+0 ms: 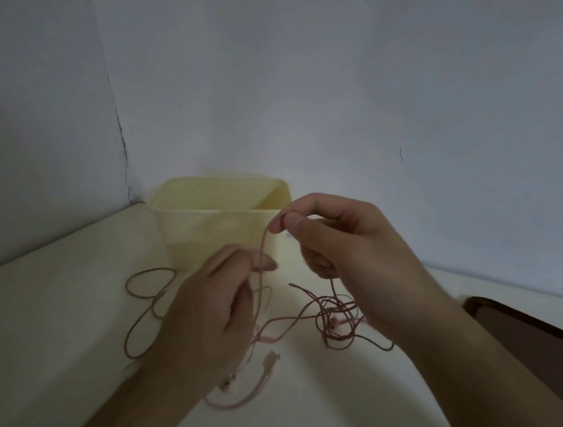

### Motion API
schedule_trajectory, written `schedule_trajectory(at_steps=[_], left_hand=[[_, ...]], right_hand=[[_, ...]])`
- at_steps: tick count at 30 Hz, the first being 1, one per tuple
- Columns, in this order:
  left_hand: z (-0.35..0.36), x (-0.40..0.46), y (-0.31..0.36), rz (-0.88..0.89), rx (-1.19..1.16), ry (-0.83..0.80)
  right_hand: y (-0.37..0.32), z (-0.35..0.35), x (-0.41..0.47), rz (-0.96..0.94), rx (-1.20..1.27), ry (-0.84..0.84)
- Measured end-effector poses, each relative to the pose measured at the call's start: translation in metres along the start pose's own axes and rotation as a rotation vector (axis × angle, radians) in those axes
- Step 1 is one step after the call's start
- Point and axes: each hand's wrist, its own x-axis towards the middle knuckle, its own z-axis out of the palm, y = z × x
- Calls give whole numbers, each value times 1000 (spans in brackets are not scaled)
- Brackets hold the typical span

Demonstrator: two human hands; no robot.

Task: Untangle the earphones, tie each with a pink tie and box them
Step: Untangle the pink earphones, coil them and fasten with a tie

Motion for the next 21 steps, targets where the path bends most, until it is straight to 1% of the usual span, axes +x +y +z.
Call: schedule_trajectory(at_steps=[1, 3, 4, 5, 6, 8, 9, 10, 13, 15, 16, 18, 19, 21], left_hand=[[3, -2, 5, -83, -192, -71], [12, -4, 11, -350, -625, -279], [16, -6, 12, -449, -764, -368], [18, -8, 10, -488, -796, -433], [18, -10, 8, -464, -738, -472], [19, -14, 5, -307, -489, -506], [19, -15, 6, -262, -418, -521], [20, -14, 7, -244, -401, -533], [28, -17, 9, -236, -418, -496], [31, -18, 9, -298, -478, -426], [31, -18, 9, -356, -549, -383], [29, -14, 7, -460, -699, -293], [28, -11, 5, -468, -732, -242], [27, -5, 3, -450, -767, -113]], right_hand=[[0, 2, -1, -7, 7, -31], [0, 6, -3, -10, 30, -95], [-1, 7, -4, -5, 44, -124], [-1, 8, -5, 1, 67, -152], [-1, 9, -6, 8, 104, -176], [0, 12, -7, 19, 189, -207], [0, 14, -7, 21, 219, -216], [2, 16, -8, 20, 235, -226], [5, 16, -7, 20, 215, -276], [2, 12, -6, 13, 106, -289], [0, 9, -6, 5, 47, -248], [-4, 2, -3, -43, -39, -51], [-3, -3, -2, -59, -71, 62], [0, -10, 1, -1, -154, 225]])
